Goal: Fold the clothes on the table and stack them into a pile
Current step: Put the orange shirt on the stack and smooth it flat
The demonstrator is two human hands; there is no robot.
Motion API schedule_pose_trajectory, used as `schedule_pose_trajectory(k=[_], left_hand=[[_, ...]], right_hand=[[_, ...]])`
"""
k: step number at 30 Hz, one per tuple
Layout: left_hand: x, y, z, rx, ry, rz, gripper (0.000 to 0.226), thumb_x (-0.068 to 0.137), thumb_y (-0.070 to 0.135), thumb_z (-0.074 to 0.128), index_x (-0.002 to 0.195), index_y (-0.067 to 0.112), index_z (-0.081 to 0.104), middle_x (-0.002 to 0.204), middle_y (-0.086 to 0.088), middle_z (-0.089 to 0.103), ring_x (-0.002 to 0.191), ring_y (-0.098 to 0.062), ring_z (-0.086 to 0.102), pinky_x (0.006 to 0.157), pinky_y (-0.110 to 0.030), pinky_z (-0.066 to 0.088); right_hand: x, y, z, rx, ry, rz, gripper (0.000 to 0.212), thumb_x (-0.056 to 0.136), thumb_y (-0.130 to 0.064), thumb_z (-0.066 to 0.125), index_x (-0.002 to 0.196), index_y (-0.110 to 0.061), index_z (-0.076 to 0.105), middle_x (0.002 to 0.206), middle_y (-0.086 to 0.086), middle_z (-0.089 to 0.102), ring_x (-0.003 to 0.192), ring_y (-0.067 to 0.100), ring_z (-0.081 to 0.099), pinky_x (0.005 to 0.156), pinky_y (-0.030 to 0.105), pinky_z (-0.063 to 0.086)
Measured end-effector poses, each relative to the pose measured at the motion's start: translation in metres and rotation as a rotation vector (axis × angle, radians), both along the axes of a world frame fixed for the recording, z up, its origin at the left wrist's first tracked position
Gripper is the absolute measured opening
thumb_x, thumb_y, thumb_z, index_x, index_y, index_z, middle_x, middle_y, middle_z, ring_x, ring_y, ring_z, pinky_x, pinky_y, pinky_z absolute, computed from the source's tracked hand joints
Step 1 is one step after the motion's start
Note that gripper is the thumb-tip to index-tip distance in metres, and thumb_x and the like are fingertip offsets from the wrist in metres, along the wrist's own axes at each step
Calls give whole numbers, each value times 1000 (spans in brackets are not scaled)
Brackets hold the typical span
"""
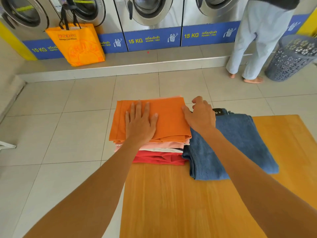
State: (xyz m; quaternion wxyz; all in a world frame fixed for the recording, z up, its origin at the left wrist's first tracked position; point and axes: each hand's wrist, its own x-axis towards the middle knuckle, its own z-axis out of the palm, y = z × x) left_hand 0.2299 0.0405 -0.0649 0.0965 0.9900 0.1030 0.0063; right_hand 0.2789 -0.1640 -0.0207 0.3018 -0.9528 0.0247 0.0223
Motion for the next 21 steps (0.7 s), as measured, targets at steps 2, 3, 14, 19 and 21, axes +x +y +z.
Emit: schedule_pose_trajectory(k=[2,3,14,19,21], left_hand=[[0,1,-2,-6,-14,-2,71,96,65,7,158,28,7,166,-3,1,153,-26,-5,122,-49,-2],[-1,1,-3,-5,-21,-1,71,96,65,7,158,29,7,166,-3,1,153,-26,-5,122,-49,-2],[1,2,-9,12,-35,8,67,99,60,7,158,28,9,166,-4,5,153,-27,0,122,-50,1],[0,3,-8,12,-30,7,67,99,60,8,158,27,9,166,-4,4,153,-27,-2,122,-50,-1],[0,3,-8,9,-32,7,67,99,60,7,158,27,8,166,-4,4,153,-27,-2,122,-49,-1]], right_hand=[[-18,2,12,125,-13,-72,36,92,-46,58,115,-18,54,105,1,66,99,26,62,83,45,52],[-28,4,16,157,51,-79,35,91,-47,59,112,-19,55,103,-2,66,97,24,62,82,43,53],[-46,3,9,236,226,-95,24,86,-40,67,96,-19,60,89,-3,63,90,23,64,76,40,54],[-48,-1,7,264,282,12,31,92,-46,61,91,-15,59,81,-6,59,80,17,61,76,40,52],[-50,-4,-1,268,351,120,33,96,-49,56,90,-16,59,84,0,63,78,18,63,73,38,54]])
